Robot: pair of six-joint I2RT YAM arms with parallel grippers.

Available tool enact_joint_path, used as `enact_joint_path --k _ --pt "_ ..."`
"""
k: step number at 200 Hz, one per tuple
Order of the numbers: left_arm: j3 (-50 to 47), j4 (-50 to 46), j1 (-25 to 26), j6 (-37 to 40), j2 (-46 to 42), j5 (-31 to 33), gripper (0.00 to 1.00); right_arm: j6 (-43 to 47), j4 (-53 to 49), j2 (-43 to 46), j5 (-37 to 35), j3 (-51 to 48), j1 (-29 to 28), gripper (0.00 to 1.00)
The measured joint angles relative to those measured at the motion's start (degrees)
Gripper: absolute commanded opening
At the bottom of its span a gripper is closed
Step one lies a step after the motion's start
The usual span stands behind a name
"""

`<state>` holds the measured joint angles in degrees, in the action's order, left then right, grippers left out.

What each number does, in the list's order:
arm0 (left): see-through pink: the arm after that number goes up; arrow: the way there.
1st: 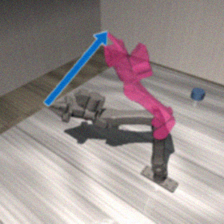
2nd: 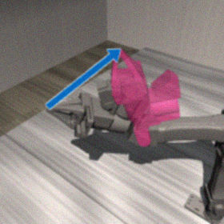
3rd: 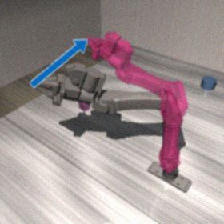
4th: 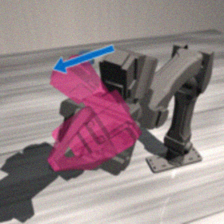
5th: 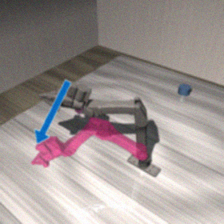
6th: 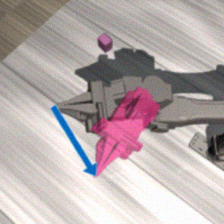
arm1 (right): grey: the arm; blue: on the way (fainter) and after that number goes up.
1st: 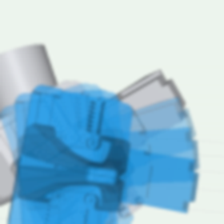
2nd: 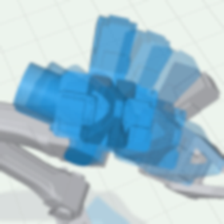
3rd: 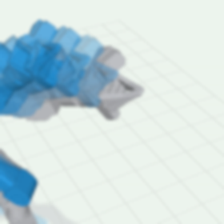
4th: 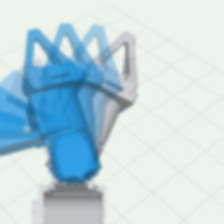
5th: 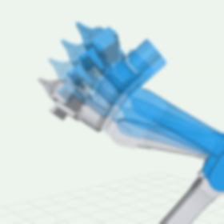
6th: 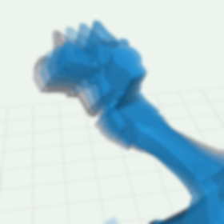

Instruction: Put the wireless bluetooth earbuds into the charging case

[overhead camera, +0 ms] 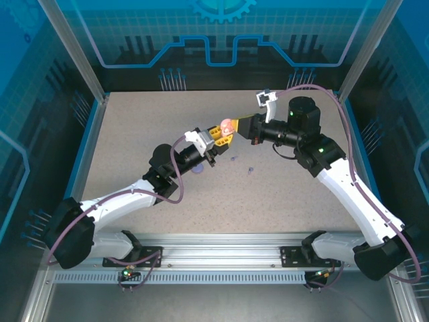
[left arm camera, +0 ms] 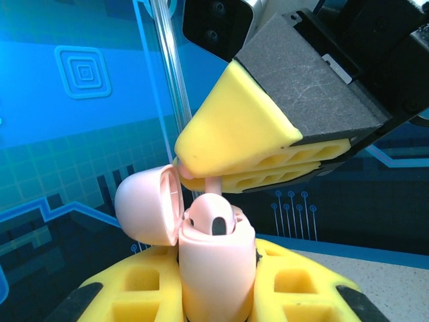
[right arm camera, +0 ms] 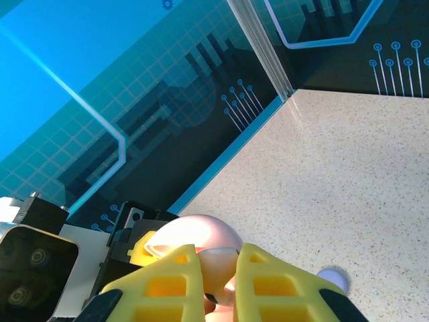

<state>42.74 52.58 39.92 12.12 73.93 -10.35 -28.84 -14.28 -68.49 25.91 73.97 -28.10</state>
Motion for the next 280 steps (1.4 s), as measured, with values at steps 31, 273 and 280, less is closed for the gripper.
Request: enact_joint_path --k 31,273,280 --pt "0.0 0.0 0.0 0.0 0.0 -0.1 0.00 2.4 -0.7 0.4 -0.4 0.0 -0.2 0.12" --pt "0.0 -0.7 0.1 0.5 1.0 -2.0 0.00 8.6 -5.4 1.7 -3.4 0.1 -1.5 0.10" --pt "0.0 -0.9 0.1 0.5 1.0 -1.9 0.00 8.8 -5.5 1.5 -3.3 0.3 -1.5 0.10"
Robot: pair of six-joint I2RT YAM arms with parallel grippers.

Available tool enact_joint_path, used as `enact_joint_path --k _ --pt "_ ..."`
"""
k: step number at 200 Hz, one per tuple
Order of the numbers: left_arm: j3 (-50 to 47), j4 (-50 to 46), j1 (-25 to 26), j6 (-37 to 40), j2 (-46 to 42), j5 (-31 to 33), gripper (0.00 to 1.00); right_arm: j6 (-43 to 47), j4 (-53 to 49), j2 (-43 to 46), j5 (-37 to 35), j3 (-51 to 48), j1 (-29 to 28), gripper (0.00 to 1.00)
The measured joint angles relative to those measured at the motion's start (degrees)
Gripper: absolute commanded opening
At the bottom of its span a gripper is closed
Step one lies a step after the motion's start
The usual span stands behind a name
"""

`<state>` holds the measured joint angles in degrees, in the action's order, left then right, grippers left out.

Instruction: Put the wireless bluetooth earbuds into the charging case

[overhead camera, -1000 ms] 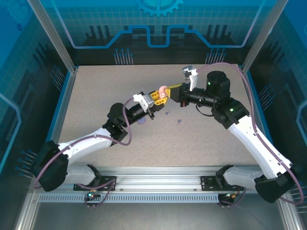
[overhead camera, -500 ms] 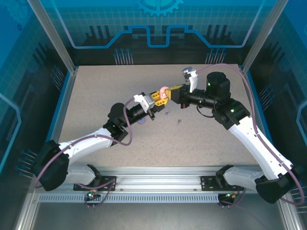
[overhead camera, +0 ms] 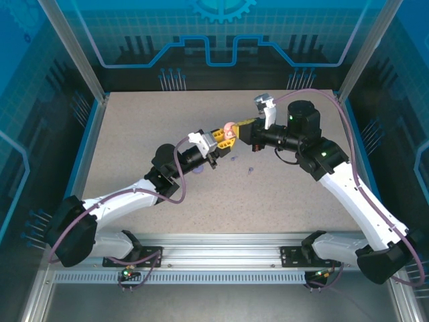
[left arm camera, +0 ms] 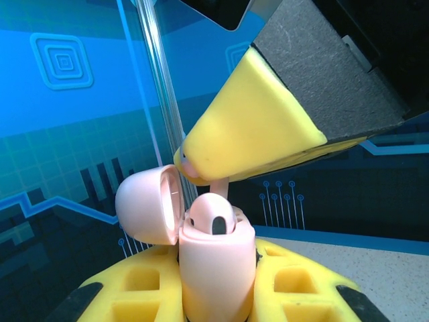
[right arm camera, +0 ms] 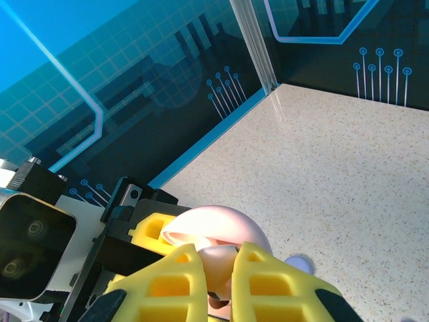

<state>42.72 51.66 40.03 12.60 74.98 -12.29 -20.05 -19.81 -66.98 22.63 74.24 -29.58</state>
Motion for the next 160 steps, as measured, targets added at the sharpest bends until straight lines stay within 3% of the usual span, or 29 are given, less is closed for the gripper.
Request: enact_joint_path --k 160 --pt "-0.8 0.9 0.0 1.6 0.0 0.0 0.00 -0.4 -3.3 -0.7 0.3 2.0 -0.2 0.10"
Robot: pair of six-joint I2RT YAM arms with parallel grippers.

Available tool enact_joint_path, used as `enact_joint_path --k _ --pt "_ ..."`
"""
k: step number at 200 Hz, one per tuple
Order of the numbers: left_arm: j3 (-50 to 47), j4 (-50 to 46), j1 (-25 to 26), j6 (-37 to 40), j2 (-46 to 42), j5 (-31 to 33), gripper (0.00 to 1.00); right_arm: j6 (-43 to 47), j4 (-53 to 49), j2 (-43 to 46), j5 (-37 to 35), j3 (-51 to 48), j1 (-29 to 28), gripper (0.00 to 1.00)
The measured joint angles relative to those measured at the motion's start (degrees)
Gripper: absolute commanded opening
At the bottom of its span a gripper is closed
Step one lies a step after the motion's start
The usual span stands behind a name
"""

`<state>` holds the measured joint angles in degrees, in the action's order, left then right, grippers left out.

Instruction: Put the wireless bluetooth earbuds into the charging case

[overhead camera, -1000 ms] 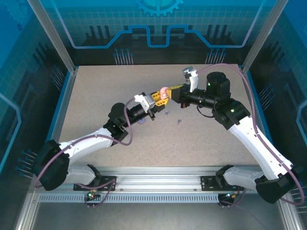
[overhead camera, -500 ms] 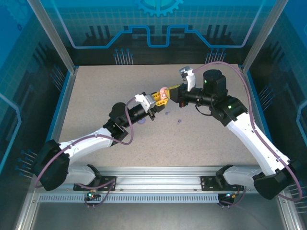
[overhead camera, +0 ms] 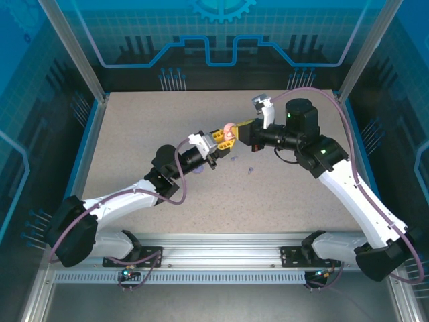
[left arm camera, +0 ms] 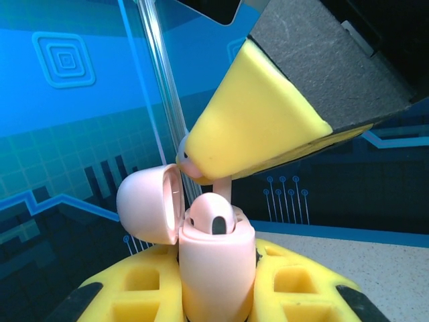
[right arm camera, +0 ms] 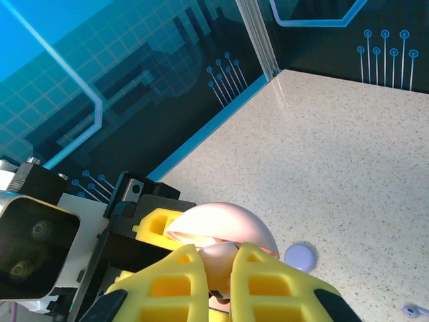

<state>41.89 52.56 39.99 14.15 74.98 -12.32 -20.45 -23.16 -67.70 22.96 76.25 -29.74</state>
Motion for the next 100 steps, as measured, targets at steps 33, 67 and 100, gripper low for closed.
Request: enact_joint_path --k 33,67,100 --pt "0.0 0.6 0.0 1.7 0.0 -1.0 0.00 -1.2 0.0 1.2 0.0 0.1 0.0 0.10" --pt "0.0 1.0 0.0 2.8 0.0 -1.5 0.00 -1.8 0.0 1.6 0.0 0.5 0.0 0.10" --pt "0.0 1.4 0.0 3.0 0.1 -1.7 0.00 -1.8 0.0 1.6 0.0 0.6 0.0 0.10"
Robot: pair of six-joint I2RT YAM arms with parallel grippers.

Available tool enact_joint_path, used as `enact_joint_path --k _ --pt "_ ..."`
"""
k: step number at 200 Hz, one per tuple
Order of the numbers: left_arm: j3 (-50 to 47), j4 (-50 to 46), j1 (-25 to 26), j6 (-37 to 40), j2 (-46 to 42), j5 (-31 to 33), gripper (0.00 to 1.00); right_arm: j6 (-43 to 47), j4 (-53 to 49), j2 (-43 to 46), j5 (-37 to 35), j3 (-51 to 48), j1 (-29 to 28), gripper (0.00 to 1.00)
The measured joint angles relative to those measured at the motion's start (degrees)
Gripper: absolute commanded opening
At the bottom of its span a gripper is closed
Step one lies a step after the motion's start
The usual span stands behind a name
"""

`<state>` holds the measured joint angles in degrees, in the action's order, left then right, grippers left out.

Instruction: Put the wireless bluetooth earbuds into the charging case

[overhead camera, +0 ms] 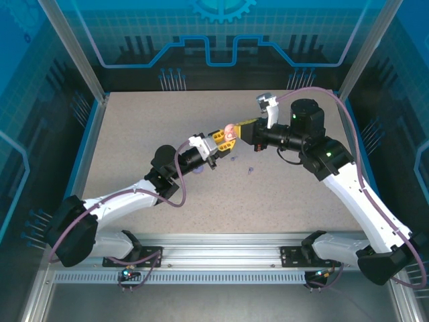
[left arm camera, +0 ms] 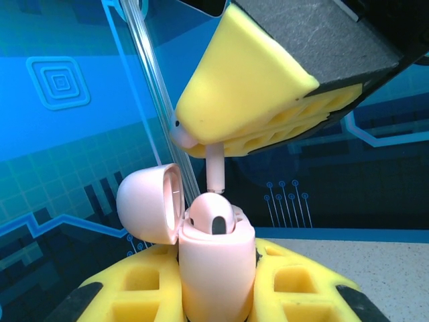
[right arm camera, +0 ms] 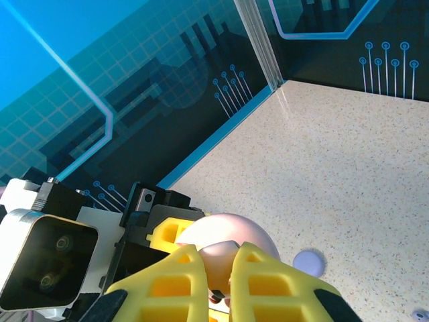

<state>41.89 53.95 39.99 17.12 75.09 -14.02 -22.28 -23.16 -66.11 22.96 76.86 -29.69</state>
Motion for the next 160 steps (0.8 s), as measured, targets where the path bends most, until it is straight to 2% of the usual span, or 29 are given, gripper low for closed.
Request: enact_joint_path --k 160 --pt "0.1 0.6 0.0 0.0 0.5 0.0 0.00 0.1 -1.0 0.0 1.5 -1.6 0.2 0.09"
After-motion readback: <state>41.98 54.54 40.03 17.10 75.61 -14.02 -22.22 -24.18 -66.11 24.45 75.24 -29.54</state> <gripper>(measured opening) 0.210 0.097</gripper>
